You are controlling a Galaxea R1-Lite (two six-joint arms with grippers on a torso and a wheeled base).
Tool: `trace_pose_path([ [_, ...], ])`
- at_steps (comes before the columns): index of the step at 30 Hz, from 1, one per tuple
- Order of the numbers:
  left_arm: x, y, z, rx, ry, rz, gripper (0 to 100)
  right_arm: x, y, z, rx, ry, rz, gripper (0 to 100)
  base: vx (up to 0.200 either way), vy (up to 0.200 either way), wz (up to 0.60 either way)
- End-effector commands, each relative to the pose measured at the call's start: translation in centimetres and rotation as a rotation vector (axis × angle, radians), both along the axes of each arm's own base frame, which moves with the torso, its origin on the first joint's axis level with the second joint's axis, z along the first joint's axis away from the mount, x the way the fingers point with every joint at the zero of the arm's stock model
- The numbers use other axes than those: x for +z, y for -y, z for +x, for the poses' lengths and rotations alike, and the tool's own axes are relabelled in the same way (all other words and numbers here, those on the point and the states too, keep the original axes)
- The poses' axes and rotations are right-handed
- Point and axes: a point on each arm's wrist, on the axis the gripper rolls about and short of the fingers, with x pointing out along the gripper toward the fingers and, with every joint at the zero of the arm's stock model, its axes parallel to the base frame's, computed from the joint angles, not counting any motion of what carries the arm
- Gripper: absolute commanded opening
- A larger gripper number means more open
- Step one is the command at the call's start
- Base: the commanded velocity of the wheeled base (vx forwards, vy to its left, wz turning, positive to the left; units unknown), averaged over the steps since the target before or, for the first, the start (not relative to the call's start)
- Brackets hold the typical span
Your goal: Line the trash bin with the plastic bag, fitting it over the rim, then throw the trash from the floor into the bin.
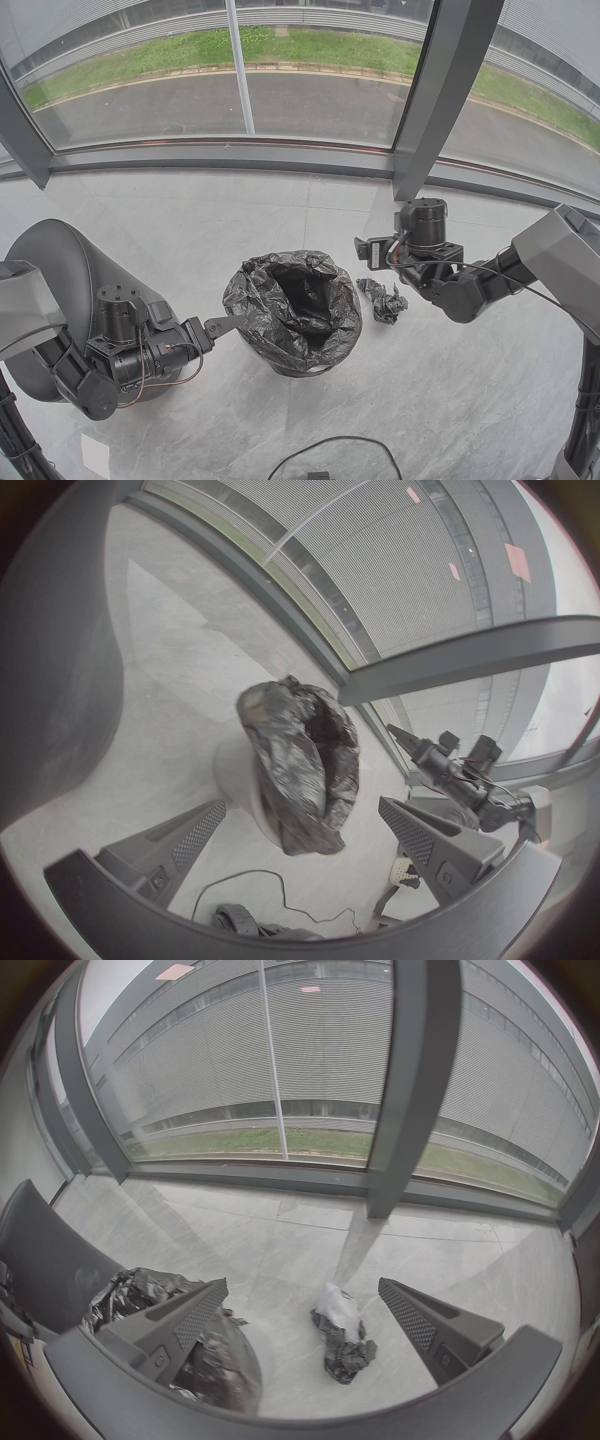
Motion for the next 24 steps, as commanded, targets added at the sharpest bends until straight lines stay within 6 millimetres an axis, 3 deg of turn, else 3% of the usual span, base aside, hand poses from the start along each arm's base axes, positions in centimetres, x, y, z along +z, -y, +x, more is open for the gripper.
trace_pose_path([
  [1, 0.4, 3.7, -3.5, -0.165, -0.014, 0.014, 100, -0.8, 6.4, -1.4, -0.042, 0.029, 0.069, 100, 0.000, 0.000, 0.00],
  [7, -2.9, 5.7, -3.2, -0.172, -0.083, 0.098, 100, -2.9, 9.5, -1.6, -0.072, 0.033, 0.101, 100, 0.000, 0.000, 0.00],
  [12, -5.3, 5.7, -2.3, -0.120, -0.119, 0.174, 100, -3.1, 11.0, -1.0, -0.077, 0.046, 0.148, 100, 0.000, 0.000, 0.00],
  [20, -6.8, 5.0, -0.4, -0.025, -0.105, 0.255, 100, -2.7, 11.1, -0.9, -0.069, 0.060, 0.159, 100, 0.000, 0.000, 0.00],
  [21, -6.9, 4.7, 0.7, 0.021, -0.092, 0.259, 100, -2.6, 11.1, -1.0, -0.069, 0.064, 0.160, 100, 0.000, 0.000, 0.00],
  [24, -6.8, 4.0, 1.5, 0.056, -0.080, 0.252, 100, -2.7, 11.2, -0.9, -0.073, 0.065, 0.160, 100, 0.000, 0.000, 0.00],
])
